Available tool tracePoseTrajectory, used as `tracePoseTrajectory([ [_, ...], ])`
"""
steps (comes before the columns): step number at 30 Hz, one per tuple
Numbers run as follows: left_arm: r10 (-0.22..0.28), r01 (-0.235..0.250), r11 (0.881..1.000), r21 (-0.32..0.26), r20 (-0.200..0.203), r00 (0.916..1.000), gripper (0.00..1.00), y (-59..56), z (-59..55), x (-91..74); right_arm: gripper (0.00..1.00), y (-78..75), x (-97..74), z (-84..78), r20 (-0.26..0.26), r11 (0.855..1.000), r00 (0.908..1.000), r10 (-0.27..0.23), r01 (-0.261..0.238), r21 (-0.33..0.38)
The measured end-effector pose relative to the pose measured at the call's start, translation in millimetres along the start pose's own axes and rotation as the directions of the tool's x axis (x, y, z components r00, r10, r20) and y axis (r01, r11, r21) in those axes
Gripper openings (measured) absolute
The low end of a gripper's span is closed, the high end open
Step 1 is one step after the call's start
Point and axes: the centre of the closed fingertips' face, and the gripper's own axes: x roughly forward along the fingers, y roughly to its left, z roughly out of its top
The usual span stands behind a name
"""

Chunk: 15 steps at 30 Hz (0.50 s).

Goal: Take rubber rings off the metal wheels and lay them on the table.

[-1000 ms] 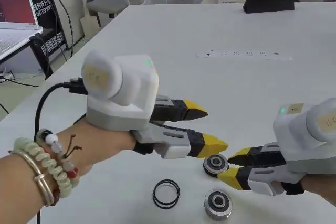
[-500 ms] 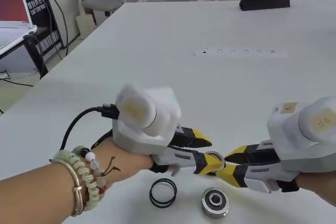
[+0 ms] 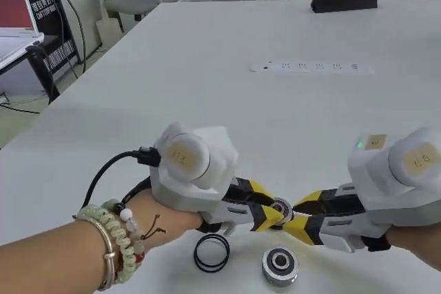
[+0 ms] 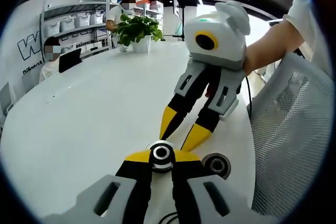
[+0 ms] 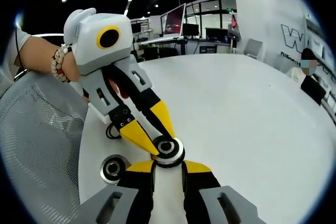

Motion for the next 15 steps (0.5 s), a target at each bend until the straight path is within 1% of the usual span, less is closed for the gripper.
tracePoseTrajectory([
  [6, 0.003, -0.003, 1.000, -0.003, 0.002, 1.0000, 0.07, 0.5, -0.3, -0.1, 0.17, 0.2, 0.1, 0.3, -0.005, 0.999, 1.0000, 0.008, -0.008, -0.035],
  [15, -0.003, 0.003, 1.000, 0.001, -0.001, 1.0000, 0.07, -2.1, -1.7, -2.2, 0.15, 3.6, -0.2, 0.2, -0.015, 0.998, 0.9995, 0.028, -0.029, -0.059],
])
